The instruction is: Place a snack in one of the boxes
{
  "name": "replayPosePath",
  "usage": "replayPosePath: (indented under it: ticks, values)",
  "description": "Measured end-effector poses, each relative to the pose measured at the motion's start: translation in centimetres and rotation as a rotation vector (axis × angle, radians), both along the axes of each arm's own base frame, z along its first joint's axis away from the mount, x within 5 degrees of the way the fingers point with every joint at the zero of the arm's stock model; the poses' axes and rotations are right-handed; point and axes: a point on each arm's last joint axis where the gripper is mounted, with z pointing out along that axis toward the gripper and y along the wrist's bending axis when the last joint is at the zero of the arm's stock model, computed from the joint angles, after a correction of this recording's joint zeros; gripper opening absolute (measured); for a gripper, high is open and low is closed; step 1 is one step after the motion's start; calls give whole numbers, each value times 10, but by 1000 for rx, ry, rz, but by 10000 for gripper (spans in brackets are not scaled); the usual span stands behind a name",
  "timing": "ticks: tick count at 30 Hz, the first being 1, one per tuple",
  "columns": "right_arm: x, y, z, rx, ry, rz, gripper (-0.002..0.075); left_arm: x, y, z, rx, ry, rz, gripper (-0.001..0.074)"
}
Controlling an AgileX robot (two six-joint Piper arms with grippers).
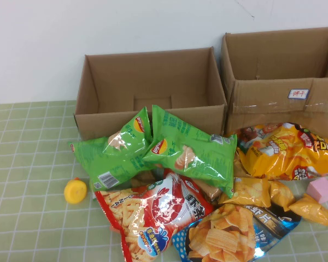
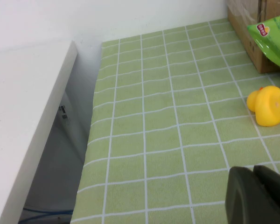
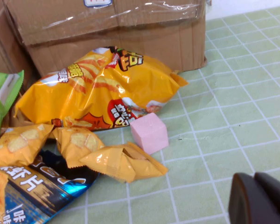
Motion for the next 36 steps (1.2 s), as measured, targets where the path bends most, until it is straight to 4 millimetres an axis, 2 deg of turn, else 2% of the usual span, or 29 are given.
replayPosePath:
  ticks: [36]
  values:
    - [0,0,0,0,0,0,-2,0,-2,0,0,0,-42,-3]
